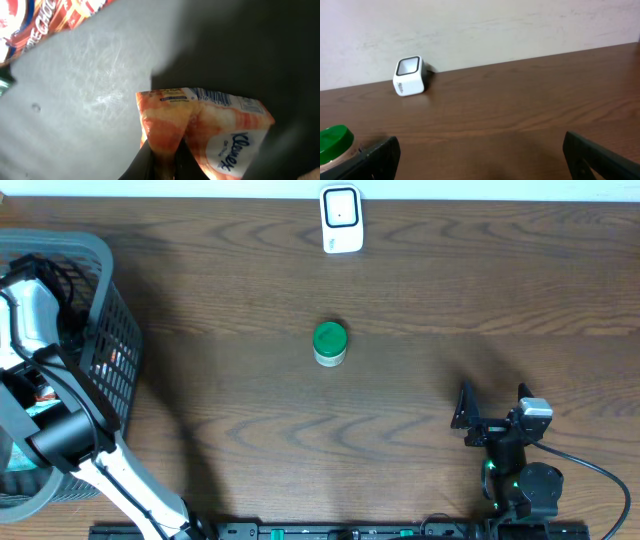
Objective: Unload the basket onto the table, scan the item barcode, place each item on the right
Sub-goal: 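Reach into the basket and grasp the orange Kleenex pack with left gripper, then lift the Kleenex pack and hold it up to the scanner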
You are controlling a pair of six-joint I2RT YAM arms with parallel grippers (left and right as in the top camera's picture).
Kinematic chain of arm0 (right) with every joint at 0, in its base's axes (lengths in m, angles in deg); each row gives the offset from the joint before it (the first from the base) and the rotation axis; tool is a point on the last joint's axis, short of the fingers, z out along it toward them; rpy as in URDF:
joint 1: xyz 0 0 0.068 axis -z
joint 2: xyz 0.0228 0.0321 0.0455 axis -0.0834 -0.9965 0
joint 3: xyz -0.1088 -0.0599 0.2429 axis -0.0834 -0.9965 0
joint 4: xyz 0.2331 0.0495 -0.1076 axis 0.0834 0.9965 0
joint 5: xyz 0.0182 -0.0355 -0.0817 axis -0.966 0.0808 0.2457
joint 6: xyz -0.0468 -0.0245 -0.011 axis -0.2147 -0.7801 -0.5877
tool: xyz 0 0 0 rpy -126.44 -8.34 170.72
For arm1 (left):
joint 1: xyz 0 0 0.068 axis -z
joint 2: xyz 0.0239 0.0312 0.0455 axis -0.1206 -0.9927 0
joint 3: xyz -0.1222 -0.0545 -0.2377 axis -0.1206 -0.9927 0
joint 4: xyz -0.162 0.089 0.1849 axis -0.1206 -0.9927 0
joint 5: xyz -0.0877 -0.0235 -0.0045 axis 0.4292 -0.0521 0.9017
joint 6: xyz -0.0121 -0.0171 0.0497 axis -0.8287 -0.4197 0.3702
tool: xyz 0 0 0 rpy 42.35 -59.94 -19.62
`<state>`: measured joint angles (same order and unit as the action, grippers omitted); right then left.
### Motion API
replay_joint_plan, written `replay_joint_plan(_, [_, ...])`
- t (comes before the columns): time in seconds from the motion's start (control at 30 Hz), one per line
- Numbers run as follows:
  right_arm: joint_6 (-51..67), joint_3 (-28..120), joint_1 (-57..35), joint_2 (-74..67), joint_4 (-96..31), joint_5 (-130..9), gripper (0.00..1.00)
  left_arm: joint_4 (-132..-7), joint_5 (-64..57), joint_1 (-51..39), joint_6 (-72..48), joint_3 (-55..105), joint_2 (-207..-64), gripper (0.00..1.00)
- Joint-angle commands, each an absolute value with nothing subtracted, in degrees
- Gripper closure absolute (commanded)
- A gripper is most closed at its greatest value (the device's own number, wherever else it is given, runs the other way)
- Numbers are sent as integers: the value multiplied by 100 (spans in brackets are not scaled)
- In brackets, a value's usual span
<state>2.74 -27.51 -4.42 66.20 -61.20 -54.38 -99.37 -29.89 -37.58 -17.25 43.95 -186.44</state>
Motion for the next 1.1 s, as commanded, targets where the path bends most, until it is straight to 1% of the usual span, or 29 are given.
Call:
replay_joint_plan(0.0, [311, -2758, -499, 6629, -6102, -5429, 1, -10153, -3004, -3880, -1739, 4539, -18185, 93])
replay_joint_plan(0.17, [311, -2758, -499, 6629, -6102, -5429, 1, -10468, -3002, -4193, -1741, 5005, -17016, 93])
replay_joint_plan(0.33, [311, -2758, -499, 6629, -6102, -5429, 1, -10494, -2948, -4442, -1999, 5110, -15416, 93])
replay_joint_plan(0.4, [311, -2758, -499, 6629, -6102, -5429, 1, -10492, -2434, -4436, -1990, 5110, -14804, 93])
replay_joint_plan(0.53, [311, -2758, -499, 6629, -6102, -5429, 1, -10538, -493, -4068, -1774, 5108, -13825, 93])
replay_joint_plan(0.63, [311, -2758, -499, 6629, -6102, -5429, 1, -10503, 473, -3196, -1780, 5103, -13379, 92])
replay_joint_plan(0.7, [311, -2758, -499, 6629, -6102, -5429, 1, -10488, 565, -2329, -1778, 5101, -13244, 93])
replay_joint_plan(0.77, [311, -2758, -499, 6629, -6102, -5429, 1, -10486, 335, -1358, -1780, 5073, -13235, 93])
replay_joint_plan(0.9, [311, -2758, -499, 6629, -6102, -5429, 1, -10400, -524, 436, -1929, 4834, -13510, 93])
replay_joint_plan(1.0, [311, -2758, -499, 6629, -6102, -5429, 1, -10335, -963, 1464, -2106, 4646, -13969, 93])
replay_joint_plan(1.07, [311, -2758, -499, 6629, -6102, -5429, 1, -10230, -987, 2019, -2101, 4557, -14400, 93])
